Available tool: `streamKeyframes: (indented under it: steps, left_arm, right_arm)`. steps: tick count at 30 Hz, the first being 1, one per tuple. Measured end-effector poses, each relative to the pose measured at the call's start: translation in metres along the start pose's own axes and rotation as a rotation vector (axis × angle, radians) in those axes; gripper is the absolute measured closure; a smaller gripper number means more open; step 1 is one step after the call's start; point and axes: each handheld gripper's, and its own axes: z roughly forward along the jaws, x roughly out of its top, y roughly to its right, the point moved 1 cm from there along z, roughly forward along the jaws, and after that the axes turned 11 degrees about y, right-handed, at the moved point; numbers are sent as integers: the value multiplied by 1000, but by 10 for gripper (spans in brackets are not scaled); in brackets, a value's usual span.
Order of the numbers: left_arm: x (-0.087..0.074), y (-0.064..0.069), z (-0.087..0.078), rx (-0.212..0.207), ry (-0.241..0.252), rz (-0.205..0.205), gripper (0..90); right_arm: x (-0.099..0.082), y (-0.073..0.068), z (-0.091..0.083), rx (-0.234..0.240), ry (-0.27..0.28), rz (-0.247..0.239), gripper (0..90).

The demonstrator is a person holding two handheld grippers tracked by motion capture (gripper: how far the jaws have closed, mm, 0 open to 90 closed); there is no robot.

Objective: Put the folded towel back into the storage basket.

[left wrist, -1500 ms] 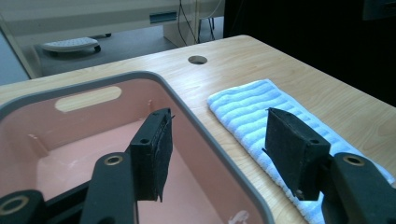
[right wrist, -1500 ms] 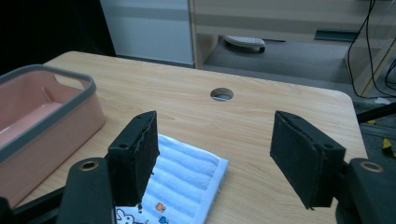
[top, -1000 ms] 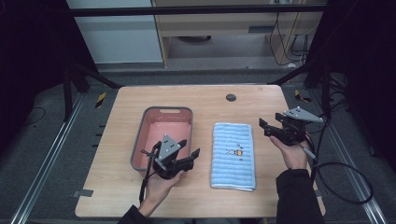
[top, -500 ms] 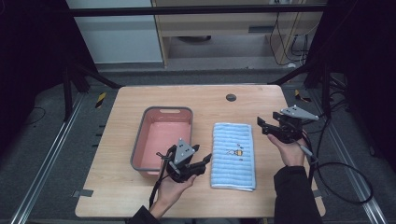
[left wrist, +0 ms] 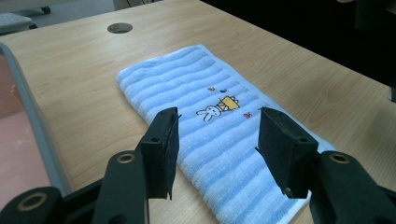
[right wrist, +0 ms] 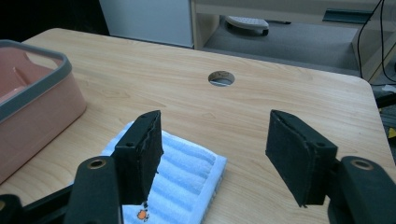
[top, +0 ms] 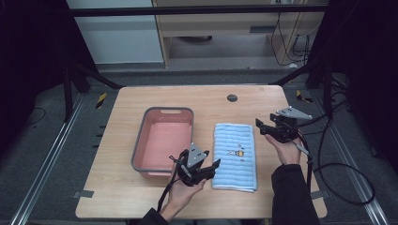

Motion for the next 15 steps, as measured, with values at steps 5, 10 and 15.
streamKeyframes:
  steps: [5,10,15]
  left_arm:
    - [-9,2,5,3,-12,-12,482]
    - [-18,6,10,2,-34,-4,491]
    - [-25,6,13,11,-46,-1,504]
  right_arm:
    - [-5,3,6,8,7,16,374]
    - [-13,5,14,10,-16,26,380]
    - [-24,7,22,5,-46,24,377]
